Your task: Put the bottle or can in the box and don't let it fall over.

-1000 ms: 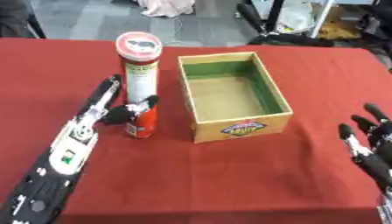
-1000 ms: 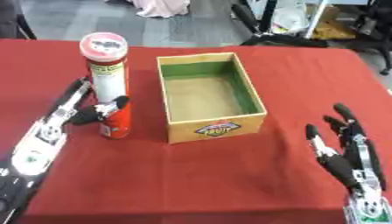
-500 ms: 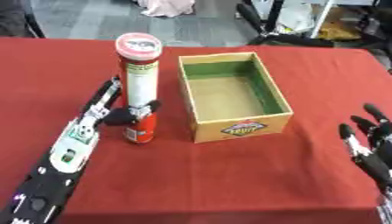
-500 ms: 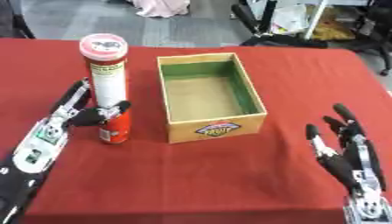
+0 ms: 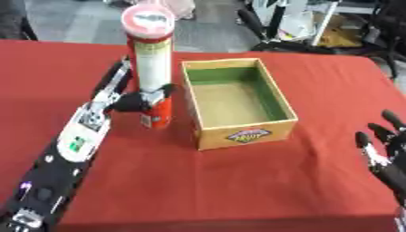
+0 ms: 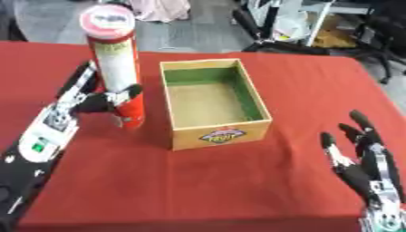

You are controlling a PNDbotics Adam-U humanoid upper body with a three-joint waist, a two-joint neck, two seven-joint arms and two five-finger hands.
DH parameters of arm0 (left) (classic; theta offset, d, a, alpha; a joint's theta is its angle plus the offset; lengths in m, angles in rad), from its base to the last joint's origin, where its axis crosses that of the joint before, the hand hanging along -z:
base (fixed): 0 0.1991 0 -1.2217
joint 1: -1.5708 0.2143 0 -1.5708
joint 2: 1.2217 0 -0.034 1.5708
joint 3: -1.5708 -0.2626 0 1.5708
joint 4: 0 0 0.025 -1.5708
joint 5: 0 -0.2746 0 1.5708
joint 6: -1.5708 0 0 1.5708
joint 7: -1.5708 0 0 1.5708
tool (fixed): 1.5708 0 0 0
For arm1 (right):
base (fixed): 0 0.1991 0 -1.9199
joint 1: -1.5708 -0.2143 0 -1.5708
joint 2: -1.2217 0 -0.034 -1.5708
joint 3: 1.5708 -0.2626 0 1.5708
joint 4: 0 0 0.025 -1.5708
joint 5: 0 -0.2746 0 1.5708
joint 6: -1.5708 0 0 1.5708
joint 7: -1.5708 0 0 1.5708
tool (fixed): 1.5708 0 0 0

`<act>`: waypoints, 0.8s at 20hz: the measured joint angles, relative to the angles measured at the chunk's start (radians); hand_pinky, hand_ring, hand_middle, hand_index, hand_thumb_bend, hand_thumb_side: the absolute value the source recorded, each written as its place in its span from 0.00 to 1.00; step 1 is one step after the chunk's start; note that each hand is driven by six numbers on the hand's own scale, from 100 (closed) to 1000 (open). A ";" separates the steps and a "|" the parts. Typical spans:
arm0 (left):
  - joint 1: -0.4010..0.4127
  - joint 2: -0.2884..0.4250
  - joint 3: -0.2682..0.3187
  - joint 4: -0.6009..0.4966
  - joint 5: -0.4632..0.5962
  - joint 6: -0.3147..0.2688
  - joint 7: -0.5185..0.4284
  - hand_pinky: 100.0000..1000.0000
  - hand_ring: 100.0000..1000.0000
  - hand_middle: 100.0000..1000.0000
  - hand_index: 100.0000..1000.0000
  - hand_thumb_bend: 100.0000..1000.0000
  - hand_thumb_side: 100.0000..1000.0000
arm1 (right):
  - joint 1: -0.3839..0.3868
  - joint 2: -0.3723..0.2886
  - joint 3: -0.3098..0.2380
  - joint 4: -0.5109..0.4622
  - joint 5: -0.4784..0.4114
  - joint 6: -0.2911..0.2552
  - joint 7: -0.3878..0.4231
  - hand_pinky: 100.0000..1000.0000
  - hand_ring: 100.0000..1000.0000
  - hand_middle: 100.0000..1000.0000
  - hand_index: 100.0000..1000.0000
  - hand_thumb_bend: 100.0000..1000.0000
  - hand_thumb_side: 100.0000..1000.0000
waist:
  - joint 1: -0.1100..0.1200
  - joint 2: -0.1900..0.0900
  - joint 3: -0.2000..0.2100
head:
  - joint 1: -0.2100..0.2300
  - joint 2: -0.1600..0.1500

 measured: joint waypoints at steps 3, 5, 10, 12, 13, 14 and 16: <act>-0.077 0.003 -0.029 0.020 0.036 -0.003 -0.017 0.59 0.35 0.27 0.65 0.00 0.31 | -0.007 0.004 0.000 0.000 -0.002 0.000 0.000 0.96 0.86 1.00 0.92 0.32 0.34 | -0.008 0.004 -0.022 | 0.015 0.000; -0.127 0.003 -0.049 0.051 0.043 -0.009 -0.038 0.63 0.39 0.30 0.67 0.00 0.33 | -0.014 0.010 0.001 0.000 -0.003 0.000 0.001 0.96 0.86 1.00 0.91 0.32 0.34 | -0.011 0.008 -0.036 | 0.023 0.000; -0.229 -0.008 -0.108 0.151 0.043 -0.048 -0.109 0.77 0.52 0.45 0.75 0.03 0.47 | -0.030 0.015 0.010 0.000 -0.006 -0.004 0.013 0.95 0.85 0.98 0.89 0.32 0.35 | -0.015 0.016 -0.061 | 0.040 0.000; -0.236 -0.015 -0.138 0.183 0.032 -0.070 -0.140 0.82 0.61 0.54 0.81 0.18 0.60 | -0.030 0.016 0.012 0.000 -0.007 -0.005 0.018 0.96 0.84 0.96 0.88 0.32 0.35 | -0.019 0.018 -0.072 | 0.045 0.000; -0.236 -0.016 -0.154 0.198 0.022 -0.083 -0.155 0.88 0.70 0.64 0.86 0.29 0.69 | -0.032 0.017 0.012 0.000 -0.007 -0.005 0.020 0.96 0.84 0.96 0.87 0.32 0.35 | -0.019 0.021 -0.074 | 0.048 0.000; -0.236 -0.017 -0.168 0.212 0.011 -0.095 -0.171 0.89 0.73 0.67 0.88 0.34 0.72 | -0.034 0.017 0.012 0.000 -0.007 -0.005 0.022 0.96 0.84 0.96 0.87 0.32 0.35 | -0.019 0.022 -0.077 | 0.049 0.000; -0.236 -0.017 -0.192 0.235 -0.016 -0.120 -0.204 0.90 0.76 0.70 0.89 0.37 0.74 | -0.036 0.018 0.013 0.001 -0.007 -0.003 0.026 0.96 0.84 0.96 0.88 0.32 0.36 | -0.018 0.024 -0.081 | 0.051 0.000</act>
